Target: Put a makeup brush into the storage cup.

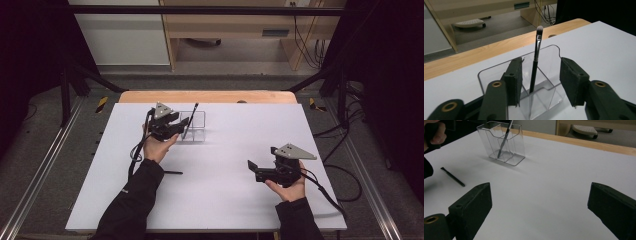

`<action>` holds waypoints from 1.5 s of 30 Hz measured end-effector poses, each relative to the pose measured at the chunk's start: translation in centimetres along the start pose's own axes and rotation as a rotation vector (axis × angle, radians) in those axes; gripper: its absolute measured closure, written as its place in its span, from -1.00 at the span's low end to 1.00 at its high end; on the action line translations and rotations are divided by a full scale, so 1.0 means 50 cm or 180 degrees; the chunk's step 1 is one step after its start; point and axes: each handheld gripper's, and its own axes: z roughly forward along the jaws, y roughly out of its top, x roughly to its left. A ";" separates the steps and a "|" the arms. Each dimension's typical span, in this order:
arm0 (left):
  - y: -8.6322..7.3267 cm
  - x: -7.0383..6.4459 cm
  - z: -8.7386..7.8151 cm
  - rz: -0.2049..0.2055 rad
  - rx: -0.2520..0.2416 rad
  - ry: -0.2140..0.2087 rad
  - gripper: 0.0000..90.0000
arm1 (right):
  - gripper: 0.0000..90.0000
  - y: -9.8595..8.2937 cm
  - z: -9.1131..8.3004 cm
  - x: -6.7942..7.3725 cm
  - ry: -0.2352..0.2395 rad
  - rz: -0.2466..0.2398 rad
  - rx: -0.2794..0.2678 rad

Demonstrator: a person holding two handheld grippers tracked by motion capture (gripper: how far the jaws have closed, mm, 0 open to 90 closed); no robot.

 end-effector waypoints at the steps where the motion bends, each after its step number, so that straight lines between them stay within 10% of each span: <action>1: -0.001 0.000 -0.008 0.0013 0.0001 -0.0031 0.10 | -0.87 0.000 0.000 0.000 0.0002 -0.0005 0.0005; 25: -0.059 0.007 -0.181 0.0224 0.0050 -0.0178 -0.55 | -0.87 0.000 -0.002 0.000 -0.0009 -0.0032 0.0035; 45: -0.118 0.020 -0.202 0.0380 0.0369 -0.0236 -0.75 | -0.86 -0.001 -0.003 0.001 0.0007 -0.0053 0.0069</action>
